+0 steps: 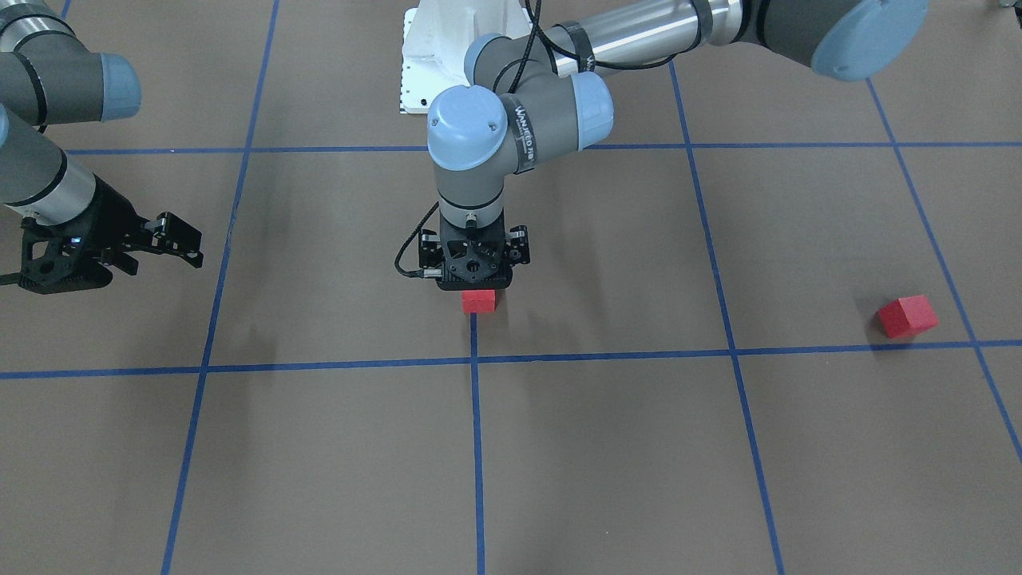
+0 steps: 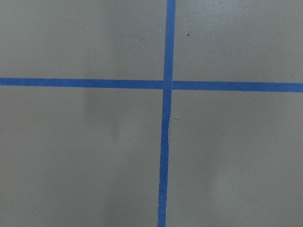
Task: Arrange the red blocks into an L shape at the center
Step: 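Open the left gripper and move it toward the far red cube on its side, then grasp the red cube on the left arm's side with the left gripper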
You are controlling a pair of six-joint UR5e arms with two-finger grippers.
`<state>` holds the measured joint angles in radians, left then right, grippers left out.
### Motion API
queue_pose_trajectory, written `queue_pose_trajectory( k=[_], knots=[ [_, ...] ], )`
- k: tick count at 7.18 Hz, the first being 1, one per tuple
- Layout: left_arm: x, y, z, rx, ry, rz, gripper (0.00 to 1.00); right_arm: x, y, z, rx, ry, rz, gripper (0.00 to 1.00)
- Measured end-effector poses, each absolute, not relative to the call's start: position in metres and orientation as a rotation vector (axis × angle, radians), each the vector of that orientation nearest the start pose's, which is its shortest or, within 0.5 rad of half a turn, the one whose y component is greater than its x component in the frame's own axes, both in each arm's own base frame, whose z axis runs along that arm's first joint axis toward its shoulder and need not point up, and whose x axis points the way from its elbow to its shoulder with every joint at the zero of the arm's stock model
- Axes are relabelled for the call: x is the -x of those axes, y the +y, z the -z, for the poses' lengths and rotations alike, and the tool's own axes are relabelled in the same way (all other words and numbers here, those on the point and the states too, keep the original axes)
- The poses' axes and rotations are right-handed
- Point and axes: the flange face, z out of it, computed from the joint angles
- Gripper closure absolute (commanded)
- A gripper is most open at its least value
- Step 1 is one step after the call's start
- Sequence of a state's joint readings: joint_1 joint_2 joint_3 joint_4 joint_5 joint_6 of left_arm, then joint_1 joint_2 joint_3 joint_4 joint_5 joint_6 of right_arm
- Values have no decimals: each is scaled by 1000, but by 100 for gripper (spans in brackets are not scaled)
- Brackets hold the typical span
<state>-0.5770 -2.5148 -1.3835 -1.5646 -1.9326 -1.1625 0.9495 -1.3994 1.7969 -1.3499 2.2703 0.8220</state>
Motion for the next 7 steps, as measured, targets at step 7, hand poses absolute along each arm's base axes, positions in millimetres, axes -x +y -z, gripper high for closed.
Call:
queue_pose_trajectory(
  k=[7],
  knots=[
    [-224, -532, -446, -58, 852, -200, 0, 269, -496, -434, -4, -894, 29, 0]
  ],
)
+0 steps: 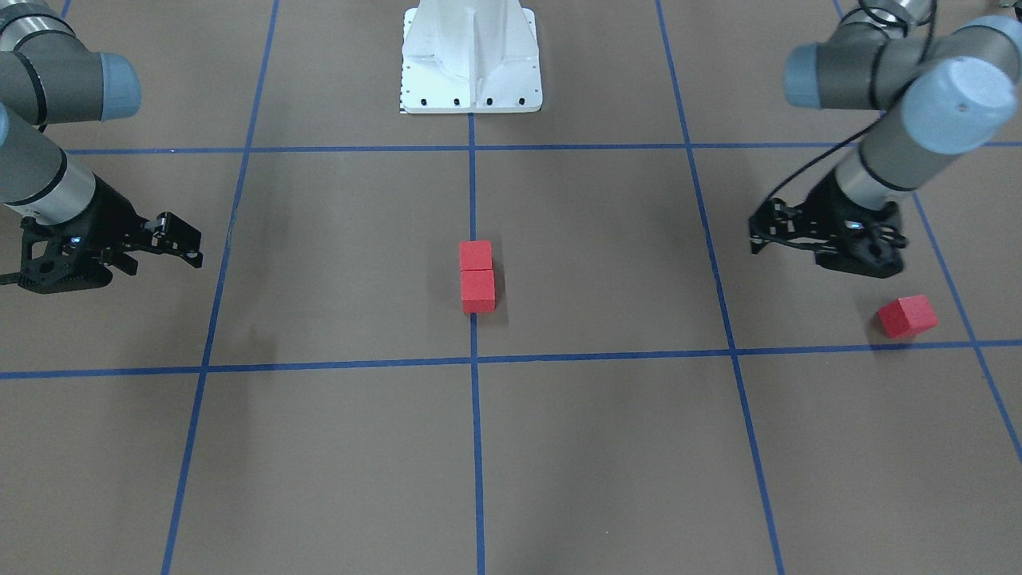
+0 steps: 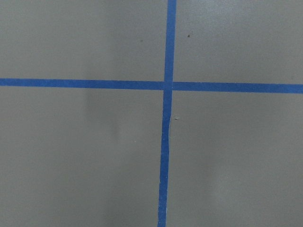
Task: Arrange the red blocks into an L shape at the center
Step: 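Grasp the red cube on the left arm's side with the left gripper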
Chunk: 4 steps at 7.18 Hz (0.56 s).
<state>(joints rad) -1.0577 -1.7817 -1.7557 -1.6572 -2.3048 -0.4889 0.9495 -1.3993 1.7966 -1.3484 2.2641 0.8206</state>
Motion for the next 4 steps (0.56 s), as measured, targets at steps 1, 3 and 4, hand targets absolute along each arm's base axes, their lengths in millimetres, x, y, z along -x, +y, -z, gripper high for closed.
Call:
queue_pose_trajectory(
  k=[1, 3, 4],
  knots=[
    [-173, -547, -498, -40, 857, -197, 0, 269, -496, -434, -10, -890, 27, 0],
    [-115, -568, -569, -15, 852, -128, 0, 270, -497, -431, -18, -889, 27, 0],
    [-108, -574, -597, -14, 853, -105, 0, 270, -497, -430, -20, -890, 29, 0]
  ],
)
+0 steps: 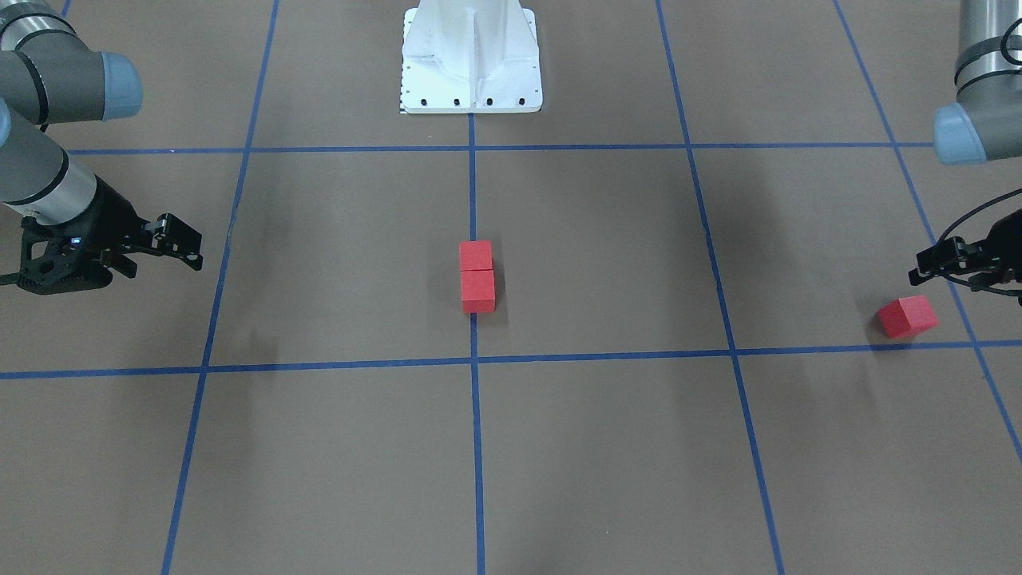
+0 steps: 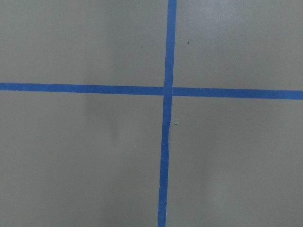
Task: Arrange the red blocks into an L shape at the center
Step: 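Grasp the red cube on the left arm's side with the left gripper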
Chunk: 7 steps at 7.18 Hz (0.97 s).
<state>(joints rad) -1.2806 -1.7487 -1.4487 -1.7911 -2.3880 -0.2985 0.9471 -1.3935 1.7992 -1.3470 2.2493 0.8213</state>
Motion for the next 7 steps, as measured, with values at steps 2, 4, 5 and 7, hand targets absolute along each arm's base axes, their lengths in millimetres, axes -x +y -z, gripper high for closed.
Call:
queue_pose_trajectory(
  k=[2, 4, 5, 7],
  knots=[
    [-119, -585, -630, 5, 860, -24, 1, 272, -497, -429, -20, -890, 32, 0],
    [-137, -585, -643, 29, 848, -2, 1, 274, -496, -430, -19, -889, 34, 0],
    [-148, -585, -646, 38, 828, 2, 1, 274, -496, -430, -19, -889, 35, 0],
    [-169, -584, -653, 44, 780, 9, 73, 275, -497, -430, -18, -888, 35, 0]
  ],
)
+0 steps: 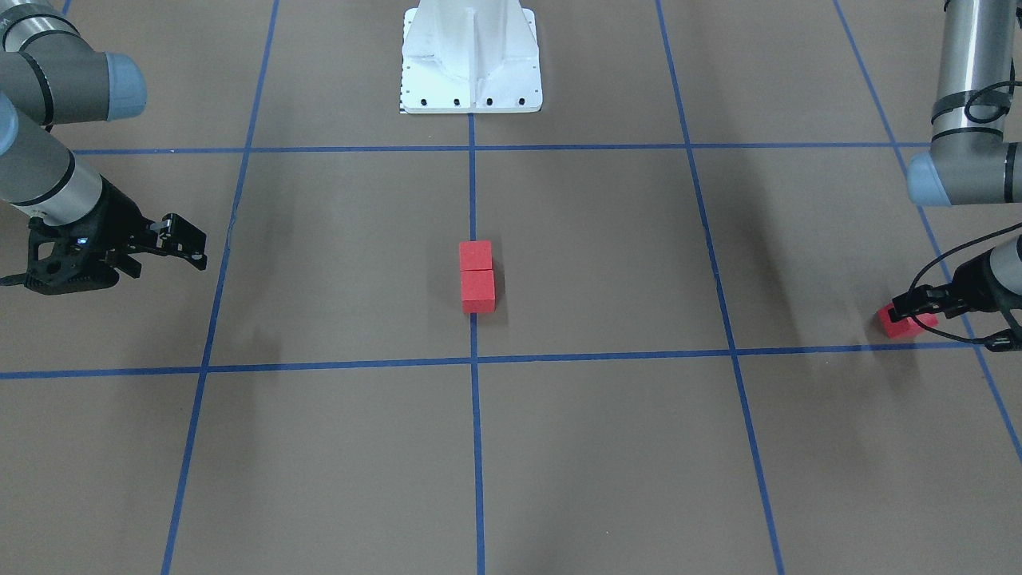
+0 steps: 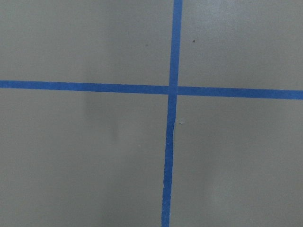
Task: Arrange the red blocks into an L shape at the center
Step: 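Grasp the red cube on the left arm's side with the left gripper, then carry the cube with the left gripper toward the two-cube row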
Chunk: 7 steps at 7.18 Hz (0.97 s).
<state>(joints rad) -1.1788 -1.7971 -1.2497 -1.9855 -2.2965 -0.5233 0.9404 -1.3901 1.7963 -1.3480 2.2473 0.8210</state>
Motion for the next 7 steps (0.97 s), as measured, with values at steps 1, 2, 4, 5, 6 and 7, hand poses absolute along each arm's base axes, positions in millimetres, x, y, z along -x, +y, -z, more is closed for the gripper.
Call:
queue_pose_trajectory(
  k=[1, 2, 4, 5, 6, 7],
  knots=[
    [-171, -583, -657, 45, 768, 10, 100, 275, -497, -429, -18, -889, 34, 0],
    [-173, -583, -659, 46, 764, 13, 100, 274, -496, -429, -19, -890, 35, 0],
    [-178, -592, -639, 33, 778, 9, 100, 274, -496, -427, -21, -893, 36, 0],
    [-184, -605, -613, 30, 790, 5, 100, 274, -496, -426, -23, -894, 37, 0],
    [-190, -616, -575, 39, 797, 6, 100, 274, -495, -425, -24, -895, 37, 0],
    [-192, -618, -530, 58, 799, 38, 100, 275, -495, -425, -23, -897, 37, 0]
  ],
)
